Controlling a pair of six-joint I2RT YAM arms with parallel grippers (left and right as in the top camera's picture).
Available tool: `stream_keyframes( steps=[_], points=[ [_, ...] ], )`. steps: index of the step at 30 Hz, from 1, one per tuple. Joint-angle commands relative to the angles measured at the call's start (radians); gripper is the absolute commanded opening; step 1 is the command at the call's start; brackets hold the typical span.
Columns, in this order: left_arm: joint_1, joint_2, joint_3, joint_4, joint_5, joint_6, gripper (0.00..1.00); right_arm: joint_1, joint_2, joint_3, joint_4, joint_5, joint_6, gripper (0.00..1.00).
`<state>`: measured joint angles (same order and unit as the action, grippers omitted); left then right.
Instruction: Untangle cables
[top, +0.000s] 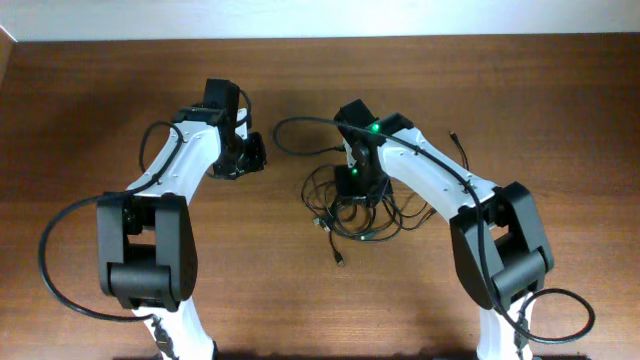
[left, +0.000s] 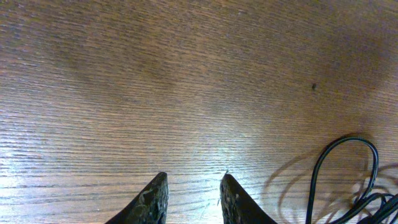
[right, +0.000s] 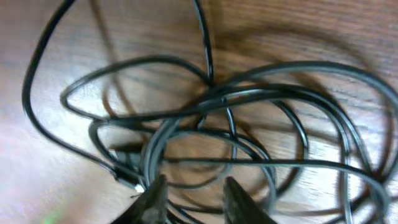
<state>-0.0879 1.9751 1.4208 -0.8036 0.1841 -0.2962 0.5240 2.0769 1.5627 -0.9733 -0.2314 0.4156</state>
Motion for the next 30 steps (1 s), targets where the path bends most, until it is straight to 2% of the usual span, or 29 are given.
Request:
stream_keyframes(
  steps=[1, 4, 9, 15, 20, 29, 30],
  points=[
    [-0.004, 0.009, -0.012, 0.000, 0.011, -0.006, 0.29, 0.020, -0.011, -0.022, 0.047, 0.016, 0.102, 0.35],
    [-0.004, 0.009, -0.012, 0.000, 0.011, -0.006, 0.29, 0.039, -0.010, -0.022, 0.104, 0.020, 0.121, 0.35],
    [-0.004, 0.009, -0.012, 0.000, 0.011, -0.006, 0.29, 0.040, -0.010, -0.022, 0.103, 0.031, 0.272, 0.34],
    [-0.004, 0.009, -0.012, 0.000, 0.010, -0.006, 0.30, 0.054, -0.010, -0.022, 0.100, 0.047, 0.313, 0.34],
    [-0.004, 0.009, -0.012, 0.000, 0.011, -0.006, 0.30, 0.074, -0.010, -0.027, 0.099, 0.121, 0.412, 0.34],
    [-0.004, 0.009, -0.012, 0.000, 0.011, -0.006, 0.30, 0.079, -0.010, -0.113, 0.226, 0.108, 0.412, 0.36],
    [-0.004, 0.009, -0.012, 0.000, 0.011, -0.006, 0.30, 0.081, -0.010, -0.118, 0.230, 0.109, 0.405, 0.22]
  ],
)
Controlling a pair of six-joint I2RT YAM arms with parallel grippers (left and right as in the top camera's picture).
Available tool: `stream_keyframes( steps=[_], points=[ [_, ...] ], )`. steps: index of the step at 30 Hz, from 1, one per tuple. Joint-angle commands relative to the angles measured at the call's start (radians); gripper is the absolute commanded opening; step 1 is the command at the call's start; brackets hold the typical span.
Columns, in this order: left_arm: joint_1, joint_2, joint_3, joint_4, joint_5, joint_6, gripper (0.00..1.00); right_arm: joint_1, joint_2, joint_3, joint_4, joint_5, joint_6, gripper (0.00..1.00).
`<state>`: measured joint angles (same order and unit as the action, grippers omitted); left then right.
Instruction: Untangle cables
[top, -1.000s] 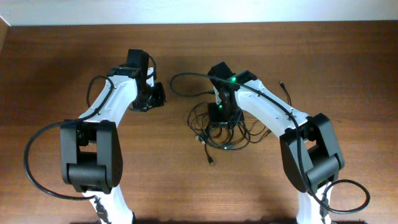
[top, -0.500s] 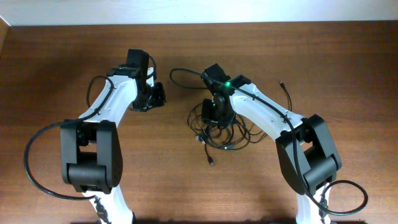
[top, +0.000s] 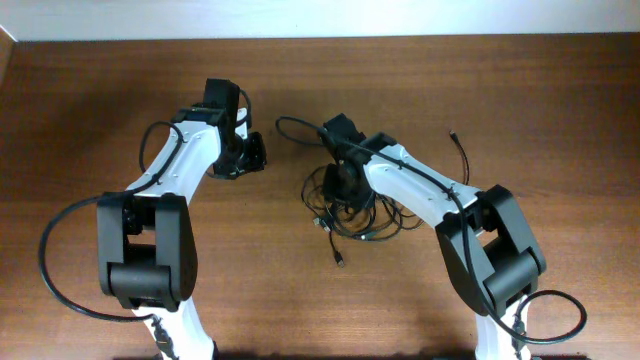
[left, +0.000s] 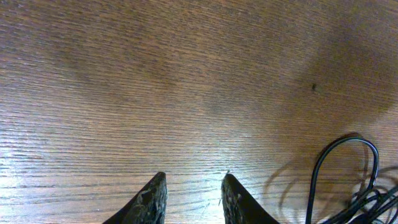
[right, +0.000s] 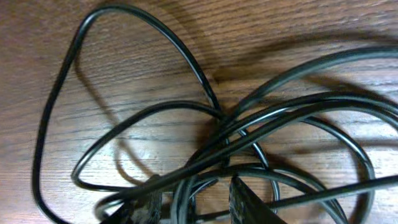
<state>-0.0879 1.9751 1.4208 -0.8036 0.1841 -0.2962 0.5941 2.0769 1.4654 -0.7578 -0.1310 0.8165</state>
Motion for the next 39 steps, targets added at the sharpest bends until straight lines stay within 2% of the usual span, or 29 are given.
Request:
stream_keyframes(
  steps=[1, 2, 6, 9, 11, 13, 15, 23, 27, 29, 34, 39],
  points=[
    [-0.004, 0.009, -0.012, 0.000, 0.011, -0.006, 0.30, 0.011, -0.010, -0.021, 0.015, 0.009, -0.025, 0.10],
    [-0.004, 0.009, -0.012, 0.001, 0.011, -0.006, 0.30, 0.009, -0.010, -0.021, 0.015, 0.008, -0.058, 0.04],
    [-0.004, 0.009, -0.012, 0.003, 0.011, -0.006, 0.29, -0.020, -0.019, 0.007, -0.035, -0.046, -0.115, 0.04],
    [-0.004, 0.009, -0.012, 0.003, 0.011, -0.006, 0.27, -0.054, -0.043, 0.059, -0.099, -0.216, -0.320, 0.04],
    [-0.004, 0.009, -0.012, 0.002, 0.011, -0.006, 0.18, -0.071, -0.077, 0.091, -0.138, -0.321, -0.451, 0.04],
    [-0.004, 0.009, -0.012, 0.002, 0.010, -0.006, 0.15, -0.080, -0.110, 0.113, -0.177, -0.370, -0.500, 0.04],
    [-0.004, 0.009, -0.012, 0.002, 0.011, -0.006, 0.15, -0.087, -0.149, 0.130, -0.207, -0.396, -0.542, 0.04],
    [-0.004, 0.009, -0.012, 0.001, 0.011, -0.006, 0.16, -0.104, -0.411, 0.140, -0.213, -0.396, -0.578, 0.04],
    [-0.004, 0.009, -0.012, 0.001, 0.011, -0.006, 0.16, -0.106, -0.531, 0.140, -0.196, -0.379, -0.698, 0.04],
    [-0.004, 0.009, -0.012, 0.002, 0.011, -0.006, 0.16, -0.105, -0.583, 0.140, -0.196, -0.325, -0.708, 0.04],
    [-0.004, 0.009, -0.012, 0.001, 0.011, -0.006, 0.16, -0.106, -0.636, 0.140, -0.282, -0.192, -0.708, 0.04],
    [-0.004, 0.009, -0.012, 0.001, 0.011, -0.006, 0.17, -0.105, -0.605, 0.138, -0.431, -0.083, -0.707, 0.04]
  ],
)
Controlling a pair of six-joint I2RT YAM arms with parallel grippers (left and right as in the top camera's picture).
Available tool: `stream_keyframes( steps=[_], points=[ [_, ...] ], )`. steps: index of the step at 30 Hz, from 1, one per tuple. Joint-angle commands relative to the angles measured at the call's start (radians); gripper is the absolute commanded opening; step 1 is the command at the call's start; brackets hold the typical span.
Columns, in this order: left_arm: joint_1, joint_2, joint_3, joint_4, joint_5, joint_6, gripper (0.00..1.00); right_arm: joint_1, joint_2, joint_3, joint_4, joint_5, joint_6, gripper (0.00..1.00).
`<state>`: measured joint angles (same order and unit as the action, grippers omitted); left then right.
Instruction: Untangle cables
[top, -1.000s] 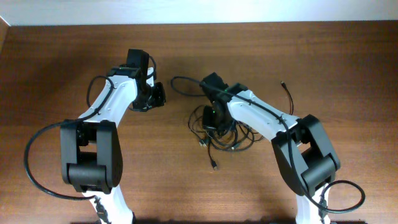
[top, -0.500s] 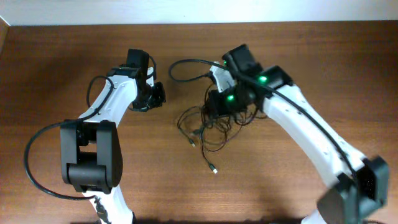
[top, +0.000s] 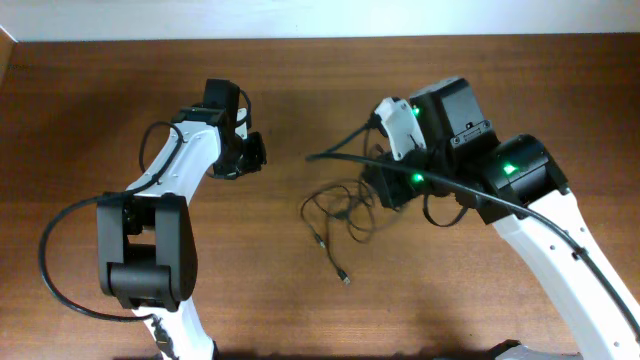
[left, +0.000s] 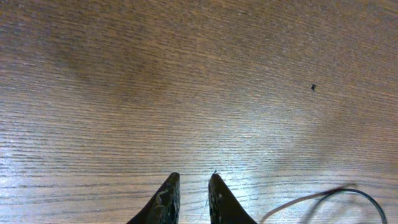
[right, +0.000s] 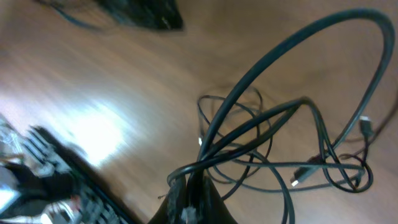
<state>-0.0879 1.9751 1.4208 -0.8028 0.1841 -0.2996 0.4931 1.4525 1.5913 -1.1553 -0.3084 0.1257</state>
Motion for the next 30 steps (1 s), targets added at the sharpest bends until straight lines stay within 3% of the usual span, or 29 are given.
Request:
stream_keyframes(
  steps=[1, 9, 13, 14, 16, 19, 22, 24, 27, 30],
  points=[
    [-0.004, 0.009, -0.012, 0.001, 0.011, -0.003, 0.17, -0.005, 0.031, 0.008, -0.054, 0.096, -0.016, 0.04],
    [-0.004, 0.009, -0.012, -0.002, 0.011, -0.003, 0.20, -0.003, 0.101, -0.011, -0.091, 0.046, -0.012, 0.04],
    [-0.004, 0.009, -0.012, -0.002, 0.011, -0.003, 0.22, -0.003, 0.120, -0.011, -0.106, 0.045, 0.021, 0.24],
    [-0.004, 0.009, -0.012, -0.002, 0.011, -0.003, 0.22, -0.003, 0.121, -0.011, -0.107, 0.048, 0.021, 0.37],
    [-0.004, 0.009, -0.012, -0.002, 0.011, -0.003, 0.22, -0.003, 0.123, -0.011, -0.113, 0.051, 0.021, 0.52],
    [-0.004, 0.009, -0.012, -0.002, 0.011, -0.003, 0.25, -0.003, 0.125, -0.011, -0.126, 0.065, 0.022, 0.69],
    [-0.004, 0.009, -0.012, -0.006, 0.018, 0.000, 0.26, -0.005, 0.125, -0.011, -0.163, 0.191, 0.121, 0.75],
    [-0.004, 0.009, -0.012, 0.001, 0.140, 0.116, 0.37, -0.008, 0.125, -0.016, -0.194, 0.295, 0.203, 0.78],
    [-0.019, 0.009, -0.012, 0.004, 0.291, 0.246, 0.52, -0.043, 0.125, -0.035, -0.195, 0.298, 0.232, 0.78],
    [-0.058, 0.009, -0.012, 0.002, 0.340, 0.290, 0.65, -0.120, 0.125, -0.068, -0.192, 0.295, 0.236, 0.79]
  ],
)
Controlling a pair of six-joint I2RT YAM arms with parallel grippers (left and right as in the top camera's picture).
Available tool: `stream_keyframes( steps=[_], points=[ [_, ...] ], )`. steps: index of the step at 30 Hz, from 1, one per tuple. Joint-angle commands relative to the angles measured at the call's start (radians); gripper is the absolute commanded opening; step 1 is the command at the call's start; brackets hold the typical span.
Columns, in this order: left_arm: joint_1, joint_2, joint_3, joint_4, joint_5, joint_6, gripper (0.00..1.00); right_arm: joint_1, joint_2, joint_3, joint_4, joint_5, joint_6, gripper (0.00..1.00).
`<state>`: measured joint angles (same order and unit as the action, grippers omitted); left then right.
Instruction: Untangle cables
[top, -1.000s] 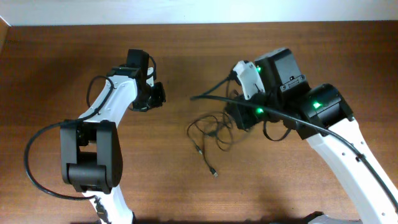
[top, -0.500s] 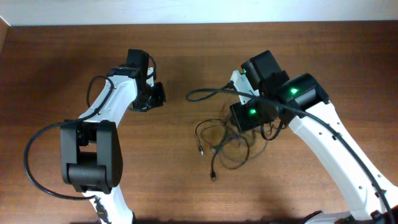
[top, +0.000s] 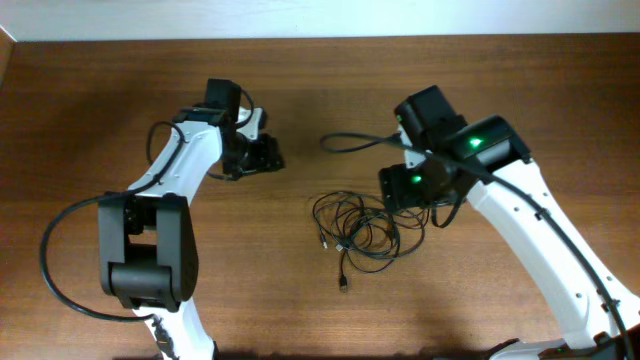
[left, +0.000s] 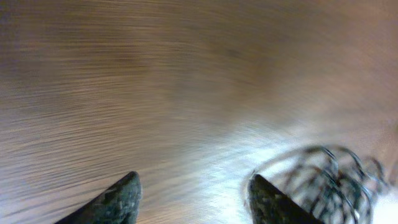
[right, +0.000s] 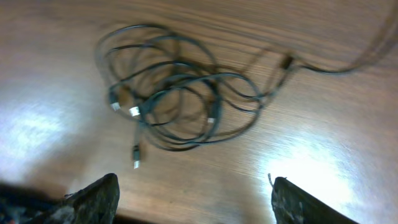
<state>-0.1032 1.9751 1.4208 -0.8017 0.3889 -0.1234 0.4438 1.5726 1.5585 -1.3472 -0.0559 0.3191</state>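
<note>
A tangle of thin black cables (top: 360, 228) lies in loose loops on the wooden table, one plug end (top: 344, 285) trailing toward the front. A single strand (top: 350, 140) runs from behind the right arm toward the back left. My right gripper (top: 410, 188) hovers above the tangle's right side, open wide and holding nothing. Its wrist view shows the tangle (right: 174, 102) ahead of the gripper (right: 196, 199), with a small plug (right: 135, 165) nearest. My left gripper (top: 268, 155) is open to the tangle's upper left. Its wrist view is blurred, with loops (left: 336, 174) right of the gripper (left: 194, 199).
The brown table (top: 520, 80) ends at a white wall along the back edge. Both white arm bases stand at the front, the left one with a thick black supply cable (top: 55, 270) looping out beside it.
My right gripper was shut on cable strands and held them raised; now it is open and the whole tangle lies on the table. My left gripper has opened wider and shifted right toward the tangle.
My right gripper was open low over the tangle, then still open at its left loops. Then it was shut on strands, lifted high with the cables hanging. Now the cables lie released in a looser heap. My left gripper stayed at the back left, narrowing, then opening.
</note>
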Motion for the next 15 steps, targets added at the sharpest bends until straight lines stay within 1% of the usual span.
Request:
stream_keyframes(
  steps=[1, 5, 8, 10, 12, 13, 15],
  points=[
    [-0.068, 0.009, -0.012, -0.005, 0.138, 0.114, 0.66, -0.108, 0.005, -0.051, 0.001, 0.042, 0.042, 0.79],
    [-0.162, 0.009, -0.012, -0.051, 0.140, 0.114, 0.67, -0.201, 0.005, -0.114, 0.022, 0.038, 0.046, 0.79],
    [-0.261, 0.009, -0.012, -0.080, 0.108, 0.113, 0.65, -0.258, 0.005, -0.211, 0.131, 0.008, 0.061, 0.79],
    [-0.330, 0.009, -0.012, -0.098, 0.022, 0.103, 0.64, -0.278, 0.005, -0.295, 0.253, -0.058, 0.061, 0.79],
    [-0.376, 0.009, -0.012, -0.113, -0.082, 0.037, 0.64, -0.282, 0.005, -0.363, 0.350, -0.108, 0.072, 0.77],
    [-0.399, 0.009, -0.012, -0.119, -0.131, 0.000, 0.64, -0.282, 0.005, -0.399, 0.399, -0.118, 0.099, 0.75],
    [-0.436, 0.009, -0.012, -0.125, -0.188, -0.034, 0.65, -0.280, 0.005, -0.451, 0.472, -0.118, 0.146, 0.74]
  ],
)
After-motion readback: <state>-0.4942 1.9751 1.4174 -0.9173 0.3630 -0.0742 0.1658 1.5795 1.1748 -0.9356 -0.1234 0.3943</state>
